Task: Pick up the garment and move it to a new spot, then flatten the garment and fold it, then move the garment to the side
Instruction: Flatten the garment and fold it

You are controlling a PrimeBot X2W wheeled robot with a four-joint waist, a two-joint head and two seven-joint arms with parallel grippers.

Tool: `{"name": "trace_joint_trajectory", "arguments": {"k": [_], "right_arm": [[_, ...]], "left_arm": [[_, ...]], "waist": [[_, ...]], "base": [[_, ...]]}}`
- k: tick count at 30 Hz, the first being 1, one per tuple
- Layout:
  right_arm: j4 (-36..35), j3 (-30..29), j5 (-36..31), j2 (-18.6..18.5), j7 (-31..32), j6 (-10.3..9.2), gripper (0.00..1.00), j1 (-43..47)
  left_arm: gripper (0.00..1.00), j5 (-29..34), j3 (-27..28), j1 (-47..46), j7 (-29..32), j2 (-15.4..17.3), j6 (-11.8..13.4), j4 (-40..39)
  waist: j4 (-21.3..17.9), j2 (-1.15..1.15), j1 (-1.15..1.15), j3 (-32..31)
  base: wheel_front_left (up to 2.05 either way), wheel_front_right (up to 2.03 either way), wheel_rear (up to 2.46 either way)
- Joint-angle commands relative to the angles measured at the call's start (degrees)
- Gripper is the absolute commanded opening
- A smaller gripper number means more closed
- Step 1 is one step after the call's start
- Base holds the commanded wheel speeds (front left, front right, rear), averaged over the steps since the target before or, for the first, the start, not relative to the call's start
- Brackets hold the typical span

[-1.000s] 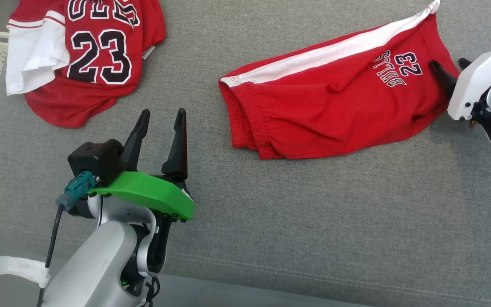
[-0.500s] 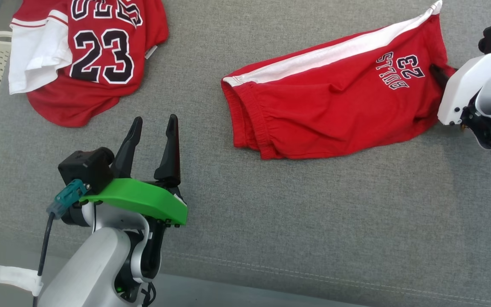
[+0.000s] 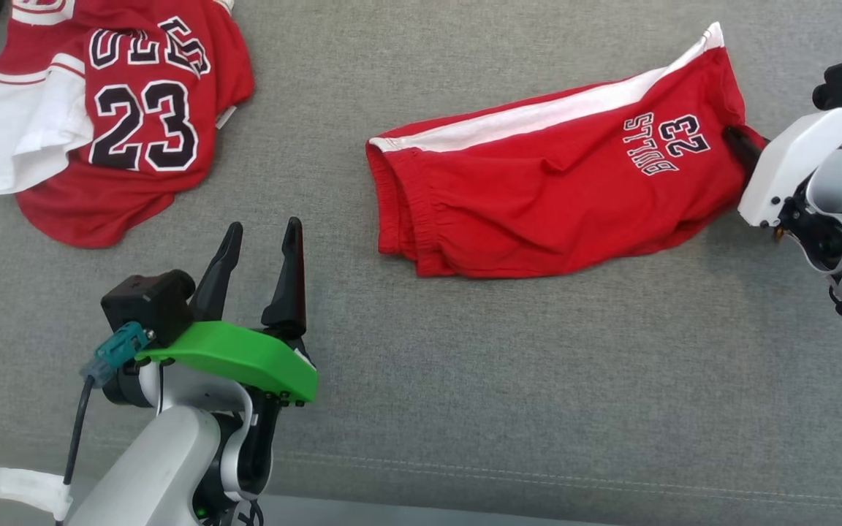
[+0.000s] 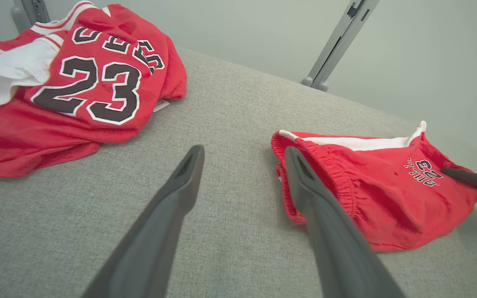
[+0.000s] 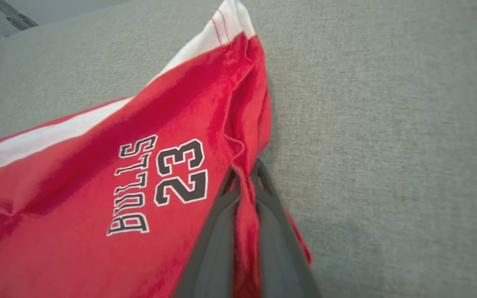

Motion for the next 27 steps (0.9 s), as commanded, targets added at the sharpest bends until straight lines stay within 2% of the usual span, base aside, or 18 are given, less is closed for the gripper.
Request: {"name": "trace_joint_trajectory", "arguments": {"k": [1, 10, 14, 19, 27], "right_arm": [[-0.7, -0.2, 1.0, -1.4, -0.5, -0.09, 0.0, 1.7], [-6.1, -1.1, 5.0, -5.8, -1.0, -0.09, 0.0, 7.4], [-7.4, -2.3, 6.6, -6.9, -3.5, -0.09, 0.0, 10.7], [-7.9, -3.0, 6.4, -6.4, -7.8, -0.09, 0.0, 13.5], [-6.2, -4.4, 7.2, -4.2, -11.5, -0.09, 0.0, 14.8]], "left_arm": [[1.0, -0.7, 0.2, 1.0, 0.1, 0.5, 0.2, -0.1], [1.0, -0.9, 0.4, 2.7, 0.5, 1.7, 1.0, -1.5], [1.0, -0.8, 0.4, 3.7, 0.6, 2.3, 1.6, -2.8], [1.0, -0.6, 0.5, 4.3, 0.8, 2.9, 2.1, -4.2], [1.0, -0.8, 0.1, 4.6, 1.1, 2.7, 2.5, -4.9]], "waist": [[-1.9, 0.0, 0.0, -1.3], [-6.3, 0.0, 0.0, -3.4], [-8.1, 0.0, 0.0, -4.1], [-9.9, 0.0, 0.0, -4.5], [-10.3, 0.0, 0.0, -4.8]], "base": [[0.0, 0.0, 0.0], [0.0, 0.0, 0.0], [0.0, 0.0, 0.0], [0.0, 0.0, 0.0], [0.0, 0.0, 0.0]]}}
